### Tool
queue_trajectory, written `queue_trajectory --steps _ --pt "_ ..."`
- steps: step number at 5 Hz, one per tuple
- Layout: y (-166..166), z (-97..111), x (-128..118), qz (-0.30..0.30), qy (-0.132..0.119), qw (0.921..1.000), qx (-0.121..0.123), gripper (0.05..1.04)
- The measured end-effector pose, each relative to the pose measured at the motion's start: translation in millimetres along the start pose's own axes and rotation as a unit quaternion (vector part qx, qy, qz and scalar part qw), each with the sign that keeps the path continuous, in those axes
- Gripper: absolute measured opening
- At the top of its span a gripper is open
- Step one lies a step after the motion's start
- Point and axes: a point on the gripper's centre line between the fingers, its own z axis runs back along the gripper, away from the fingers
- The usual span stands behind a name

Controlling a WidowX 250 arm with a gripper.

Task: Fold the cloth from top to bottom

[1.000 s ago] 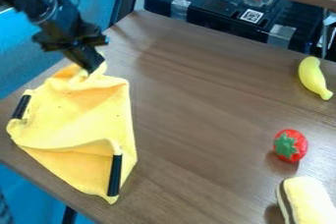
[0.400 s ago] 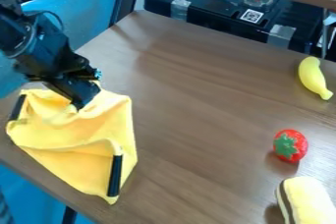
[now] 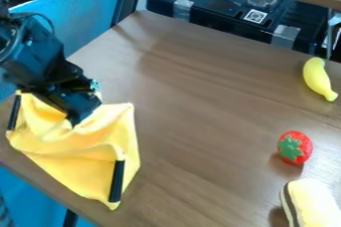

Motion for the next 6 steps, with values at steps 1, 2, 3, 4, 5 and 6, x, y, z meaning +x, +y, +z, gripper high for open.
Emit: queue_trajectory --steps 1,2,3,4,5,6 --pt "-12 7 -17 -0.021 0.009 0.9997 -0.007 0.051" --pt "-19 3 -38 -0.046 0.018 0.9987 -0.007 0.064" --pt "-16 -11 -50 -0.061 0.039 0.9973 0.015 0.198" --pt "-11 -16 -49 -0.061 0.034 0.9972 0.028 0.449" --pt "-10 -14 -49 -0.062 0.047 0.9967 0.023 0.761" --pt "-14 1 -37 -0.063 0.052 0.9966 0.007 0.991"
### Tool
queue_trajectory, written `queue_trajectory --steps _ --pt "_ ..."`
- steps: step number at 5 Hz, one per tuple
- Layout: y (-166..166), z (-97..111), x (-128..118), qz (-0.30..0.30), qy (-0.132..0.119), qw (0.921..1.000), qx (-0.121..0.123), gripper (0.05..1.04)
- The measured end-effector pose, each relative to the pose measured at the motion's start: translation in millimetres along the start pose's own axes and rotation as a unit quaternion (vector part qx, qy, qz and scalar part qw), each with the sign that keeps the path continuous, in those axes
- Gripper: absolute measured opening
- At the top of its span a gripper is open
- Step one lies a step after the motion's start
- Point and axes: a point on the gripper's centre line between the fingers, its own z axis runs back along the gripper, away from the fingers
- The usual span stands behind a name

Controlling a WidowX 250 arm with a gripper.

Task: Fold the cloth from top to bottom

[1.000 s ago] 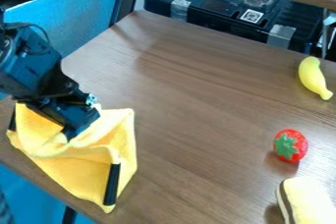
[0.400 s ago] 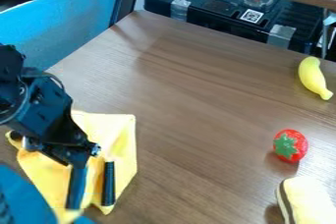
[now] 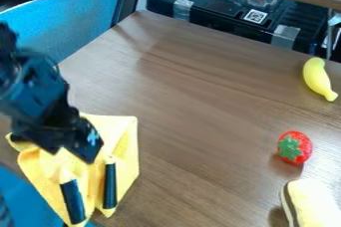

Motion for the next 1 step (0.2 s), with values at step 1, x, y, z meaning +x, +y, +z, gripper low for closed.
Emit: queue_trajectory --steps 1 --pt "6.9 18.4 22.0 0.012 0.003 0.9999 0.002 1.0"
